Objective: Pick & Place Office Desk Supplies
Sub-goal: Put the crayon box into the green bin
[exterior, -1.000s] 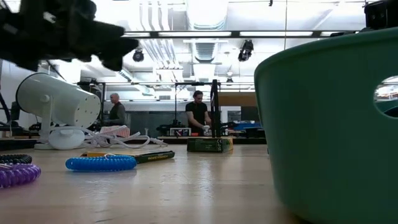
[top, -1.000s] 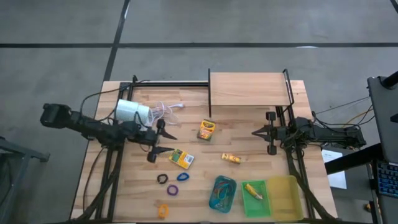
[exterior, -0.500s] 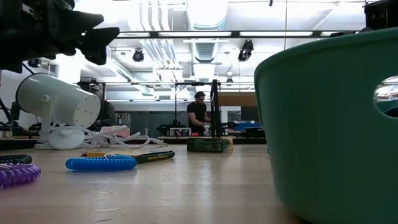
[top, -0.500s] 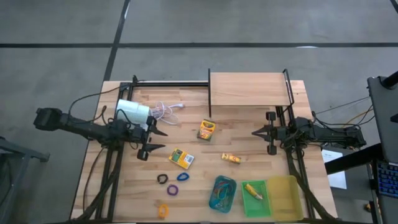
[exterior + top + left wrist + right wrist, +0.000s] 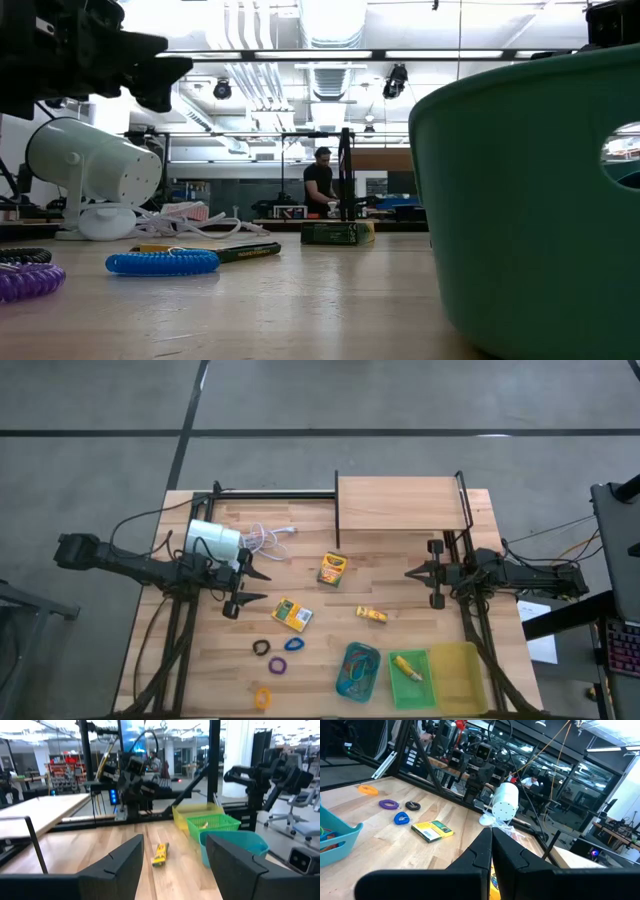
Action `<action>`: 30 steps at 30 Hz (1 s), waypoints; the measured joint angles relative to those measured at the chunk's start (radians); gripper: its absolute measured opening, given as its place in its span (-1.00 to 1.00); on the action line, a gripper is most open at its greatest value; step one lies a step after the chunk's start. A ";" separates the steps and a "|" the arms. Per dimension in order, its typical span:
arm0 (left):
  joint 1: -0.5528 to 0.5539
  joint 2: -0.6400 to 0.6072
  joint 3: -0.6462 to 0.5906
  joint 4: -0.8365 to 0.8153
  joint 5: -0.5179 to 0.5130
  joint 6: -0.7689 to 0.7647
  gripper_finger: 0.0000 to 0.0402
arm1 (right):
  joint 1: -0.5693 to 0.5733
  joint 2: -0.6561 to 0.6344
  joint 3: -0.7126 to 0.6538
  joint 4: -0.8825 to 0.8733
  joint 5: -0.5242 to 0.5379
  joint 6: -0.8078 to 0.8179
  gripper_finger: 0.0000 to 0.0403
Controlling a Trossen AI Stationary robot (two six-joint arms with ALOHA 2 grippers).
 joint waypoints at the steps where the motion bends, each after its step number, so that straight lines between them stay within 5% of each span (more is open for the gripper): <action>1: 0.000 0.001 0.000 -0.003 0.000 0.000 0.08 | 0.000 0.000 0.000 0.000 0.000 0.000 -0.96; 30: 0.000 0.001 0.000 -0.106 0.000 0.008 0.08 | 0.000 0.000 0.000 0.000 0.000 0.000 -0.96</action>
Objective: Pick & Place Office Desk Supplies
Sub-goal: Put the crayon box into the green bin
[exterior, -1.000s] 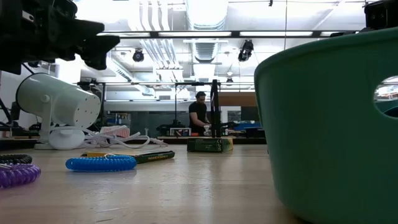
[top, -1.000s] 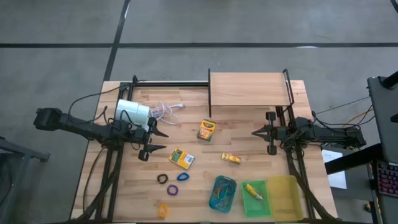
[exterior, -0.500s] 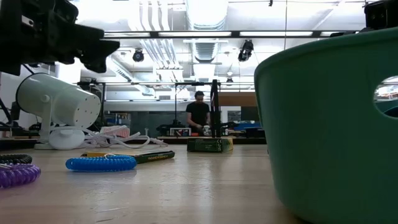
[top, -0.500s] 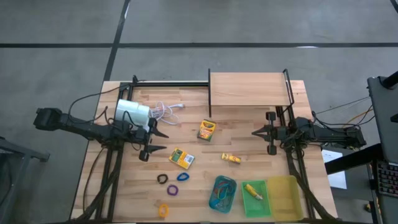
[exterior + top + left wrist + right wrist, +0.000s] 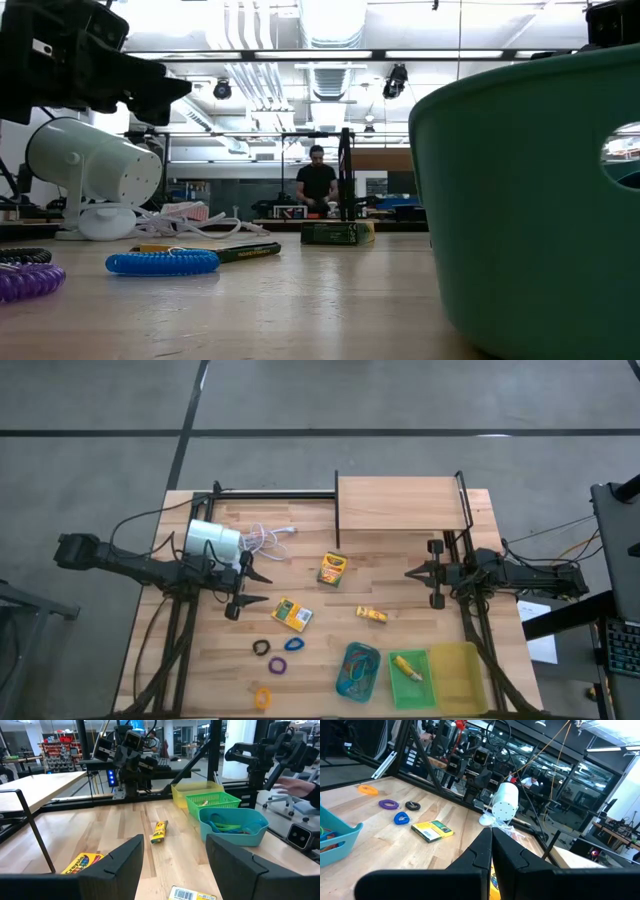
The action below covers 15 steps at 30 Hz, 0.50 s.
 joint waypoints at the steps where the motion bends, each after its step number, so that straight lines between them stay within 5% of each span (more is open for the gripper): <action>1: 0.000 0.000 0.000 -0.002 0.000 0.000 0.08 | 0.000 0.000 0.000 0.000 0.000 0.000 -0.96; 15: 0.000 0.000 0.000 -0.072 0.000 0.000 0.08 | 0.000 0.000 0.002 0.014 0.001 0.006 -0.96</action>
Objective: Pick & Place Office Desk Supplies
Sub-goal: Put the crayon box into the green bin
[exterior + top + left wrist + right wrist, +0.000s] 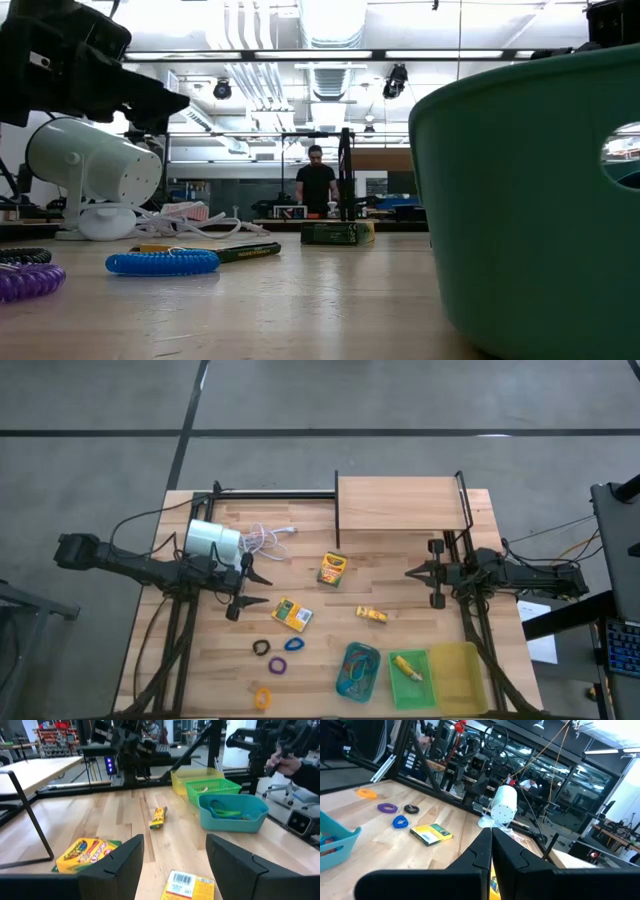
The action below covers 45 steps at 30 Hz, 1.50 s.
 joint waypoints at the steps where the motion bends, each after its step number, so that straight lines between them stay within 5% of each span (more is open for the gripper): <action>1: 0.000 0.000 0.000 -0.012 0.000 0.000 0.08 | 0.000 0.000 0.007 -0.008 0.000 0.004 -0.96; 7: 0.000 0.000 0.000 -0.108 0.000 0.000 0.08 | 0.000 0.006 0.104 -0.028 0.000 0.085 -0.96; 12: 0.000 0.000 0.000 -0.213 0.000 -0.001 0.08 | 0.000 0.070 0.265 -0.232 0.000 0.153 -0.96; 24: 0.000 0.000 0.000 -0.463 0.000 -0.001 0.08 | 0.000 0.477 0.599 -0.516 -0.004 0.233 -0.96; 29: 0.000 0.000 0.000 -0.498 0.000 -0.002 0.08 | 0.000 0.630 0.719 -0.719 -0.006 0.388 -0.96; 45: 0.000 0.000 0.000 -0.496 0.000 -0.002 0.08 | 0.000 0.947 0.751 -0.717 -0.013 0.676 -0.96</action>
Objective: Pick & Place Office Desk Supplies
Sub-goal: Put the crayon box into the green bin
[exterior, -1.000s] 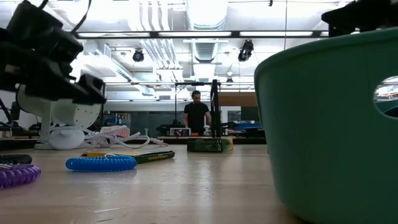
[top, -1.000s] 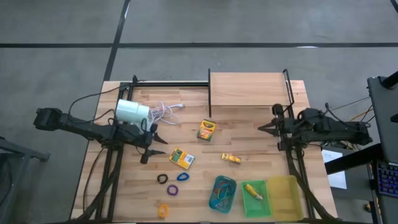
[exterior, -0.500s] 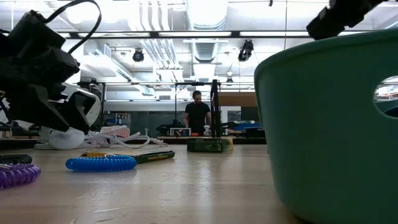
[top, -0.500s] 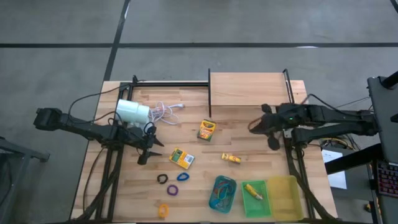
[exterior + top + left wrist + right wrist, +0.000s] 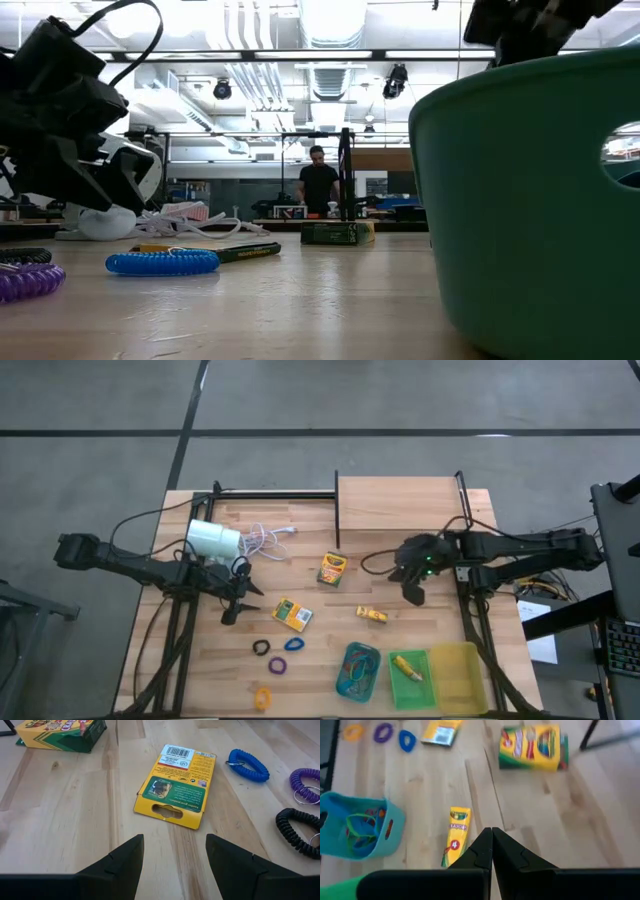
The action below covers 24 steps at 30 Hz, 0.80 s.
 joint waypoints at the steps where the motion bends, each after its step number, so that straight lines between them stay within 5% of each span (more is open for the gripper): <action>1: 0.000 0.000 0.000 0.000 0.000 0.000 0.08 | 0.000 0.017 0.000 0.001 0.000 0.025 -0.96; 24: 0.000 0.000 0.000 0.000 0.000 0.002 0.08 | 0.000 0.284 -0.001 0.036 0.010 0.026 -0.96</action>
